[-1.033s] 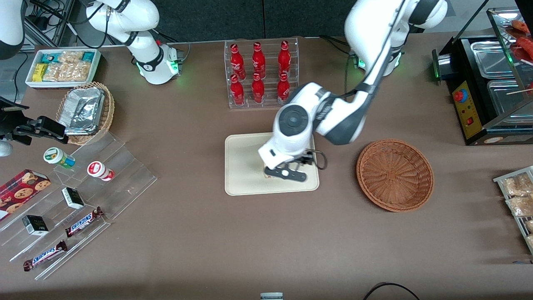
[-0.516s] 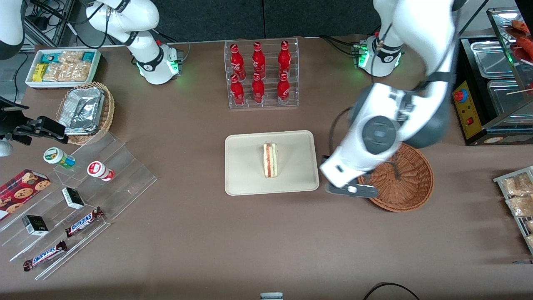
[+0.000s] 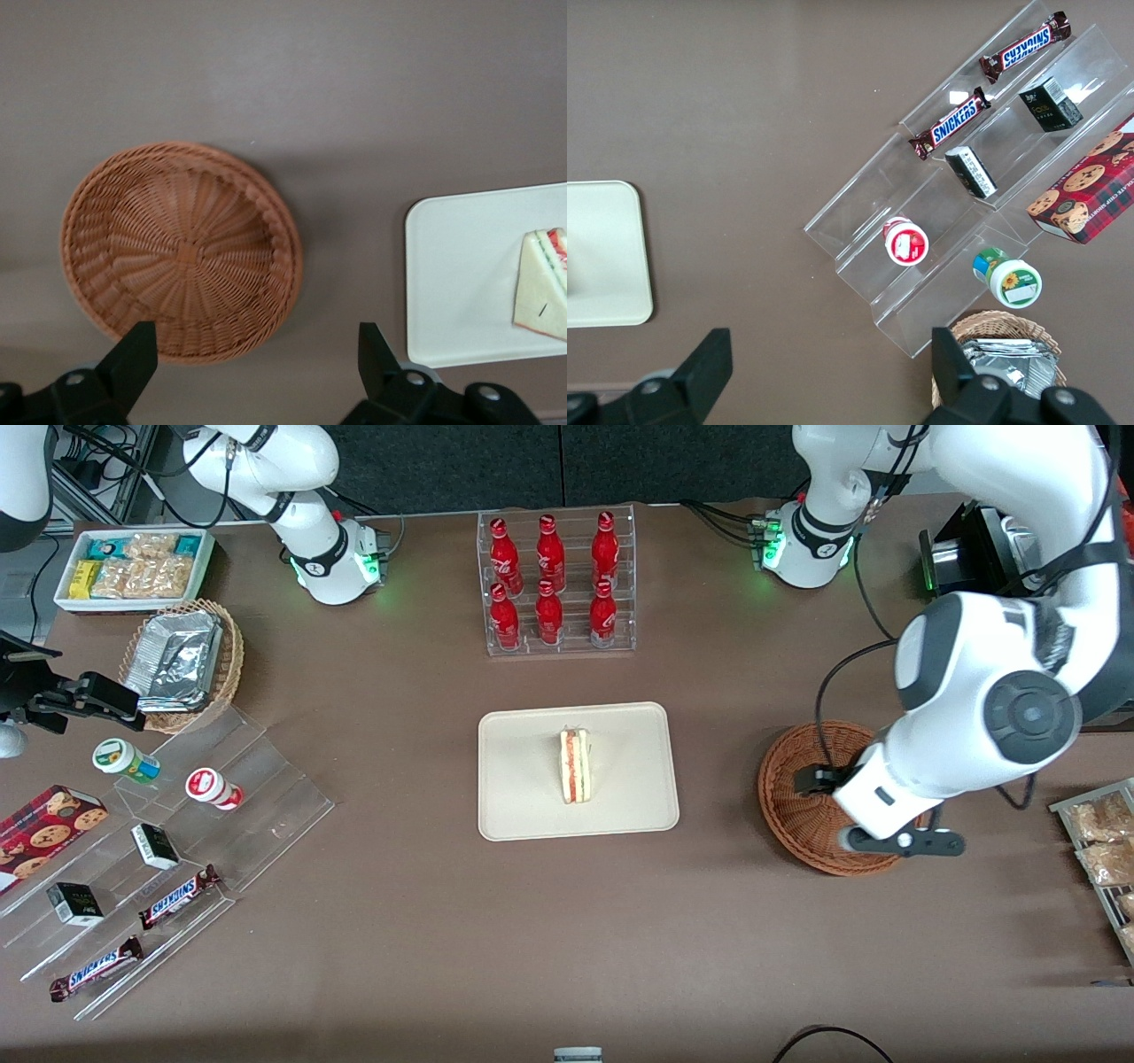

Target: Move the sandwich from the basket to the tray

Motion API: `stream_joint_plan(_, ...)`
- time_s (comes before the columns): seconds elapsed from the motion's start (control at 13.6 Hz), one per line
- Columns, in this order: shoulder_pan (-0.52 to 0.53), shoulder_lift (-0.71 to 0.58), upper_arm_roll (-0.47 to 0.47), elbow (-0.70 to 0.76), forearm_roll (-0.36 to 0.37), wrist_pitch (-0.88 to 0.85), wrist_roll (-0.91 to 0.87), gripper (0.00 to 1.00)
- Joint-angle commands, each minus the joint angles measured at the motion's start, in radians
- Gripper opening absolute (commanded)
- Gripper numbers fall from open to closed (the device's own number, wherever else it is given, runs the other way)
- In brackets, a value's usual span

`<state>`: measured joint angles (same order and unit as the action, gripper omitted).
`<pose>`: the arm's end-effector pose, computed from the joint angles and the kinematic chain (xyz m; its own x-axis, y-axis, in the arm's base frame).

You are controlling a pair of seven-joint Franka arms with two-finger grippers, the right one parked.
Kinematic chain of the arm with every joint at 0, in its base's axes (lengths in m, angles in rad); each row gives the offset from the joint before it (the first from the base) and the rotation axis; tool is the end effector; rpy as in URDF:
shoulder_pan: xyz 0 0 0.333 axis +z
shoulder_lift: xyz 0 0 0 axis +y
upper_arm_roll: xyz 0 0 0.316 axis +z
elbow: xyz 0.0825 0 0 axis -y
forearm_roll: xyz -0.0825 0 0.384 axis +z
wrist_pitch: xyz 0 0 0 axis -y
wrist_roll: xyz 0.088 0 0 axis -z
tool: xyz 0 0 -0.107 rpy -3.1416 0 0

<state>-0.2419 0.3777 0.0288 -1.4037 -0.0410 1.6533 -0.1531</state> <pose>0.6432 -0.1463 0.4795 0.9899 -0.0555 -0.1306 -0.0547 -0.9985 0.0097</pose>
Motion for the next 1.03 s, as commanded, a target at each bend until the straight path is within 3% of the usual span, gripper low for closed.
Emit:
stream_joint_plan(0.0, 0.044, -0.103, -0.007, -0.087, -0.007, -0.038, 0.03, 1.0)
stream_joint_plan(0.3, 0.119, -0.198, -0.021, -0.156, -0.004, -0.064, 0.03, 1.0)
stream_joint_plan(0.59, 0.211, -0.287, -0.093, -0.178, 0.003, -0.127, 0.03, 1.0)
stream_joint_plan(0.96, 0.239, -0.373, -0.096, -0.176, 0.016, -0.223, 0.053, 1.0)
